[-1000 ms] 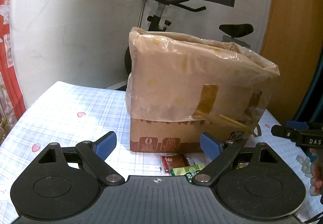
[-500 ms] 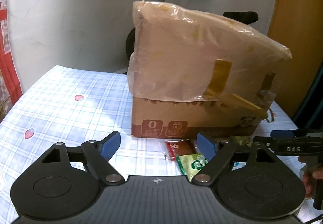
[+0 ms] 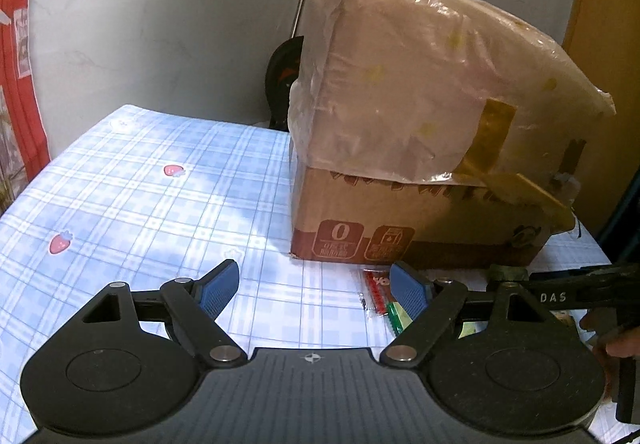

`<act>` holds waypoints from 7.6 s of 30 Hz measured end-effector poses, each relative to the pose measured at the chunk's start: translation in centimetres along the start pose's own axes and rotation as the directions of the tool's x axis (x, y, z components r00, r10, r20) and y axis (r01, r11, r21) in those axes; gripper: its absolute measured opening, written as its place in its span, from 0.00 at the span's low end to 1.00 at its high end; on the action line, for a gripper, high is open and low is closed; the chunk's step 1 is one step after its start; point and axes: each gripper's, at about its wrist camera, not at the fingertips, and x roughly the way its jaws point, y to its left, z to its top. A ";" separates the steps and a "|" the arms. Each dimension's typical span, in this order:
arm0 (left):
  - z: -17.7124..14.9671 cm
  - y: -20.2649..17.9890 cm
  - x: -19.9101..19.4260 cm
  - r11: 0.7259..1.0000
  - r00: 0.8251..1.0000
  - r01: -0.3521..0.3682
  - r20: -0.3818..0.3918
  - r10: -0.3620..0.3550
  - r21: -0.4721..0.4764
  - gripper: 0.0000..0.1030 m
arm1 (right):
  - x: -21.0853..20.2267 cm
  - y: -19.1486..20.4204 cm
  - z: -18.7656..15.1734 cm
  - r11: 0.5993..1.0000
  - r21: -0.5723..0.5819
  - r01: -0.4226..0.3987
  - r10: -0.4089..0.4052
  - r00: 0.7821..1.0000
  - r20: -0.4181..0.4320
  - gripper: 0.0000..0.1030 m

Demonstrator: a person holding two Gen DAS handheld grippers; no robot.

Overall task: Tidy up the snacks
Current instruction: 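Grasp the gold foil packet with the right tool, then grasp the brown jerky packet with the left tool while the right holds the gold packet, then carry both packets into the box and open both tools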

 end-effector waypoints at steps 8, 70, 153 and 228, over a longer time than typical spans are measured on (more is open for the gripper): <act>-0.3 -0.3 0.3 1.000 1.000 0.012 -0.011 -0.012 -0.003 0.82 | 0.3 1.1 -0.8 0.997 -0.069 0.043 -0.043 0.999 0.010 0.66; 0.7 -9.5 11.1 0.984 0.970 -0.044 -0.228 0.083 0.171 0.83 | -9.3 -5.1 -5.8 0.955 0.088 -0.284 0.244 0.919 0.311 0.42; -1.1 -5.0 10.3 0.897 0.934 0.334 -0.229 -0.274 0.290 0.49 | -9.9 -3.4 -5.5 0.955 0.067 -0.290 0.258 0.918 0.302 0.42; 15.1 -6.7 -2.9 0.979 0.963 0.062 0.245 -0.109 0.195 0.78 | -13.5 -4.1 11.3 0.977 0.068 -0.202 0.138 0.843 0.520 0.66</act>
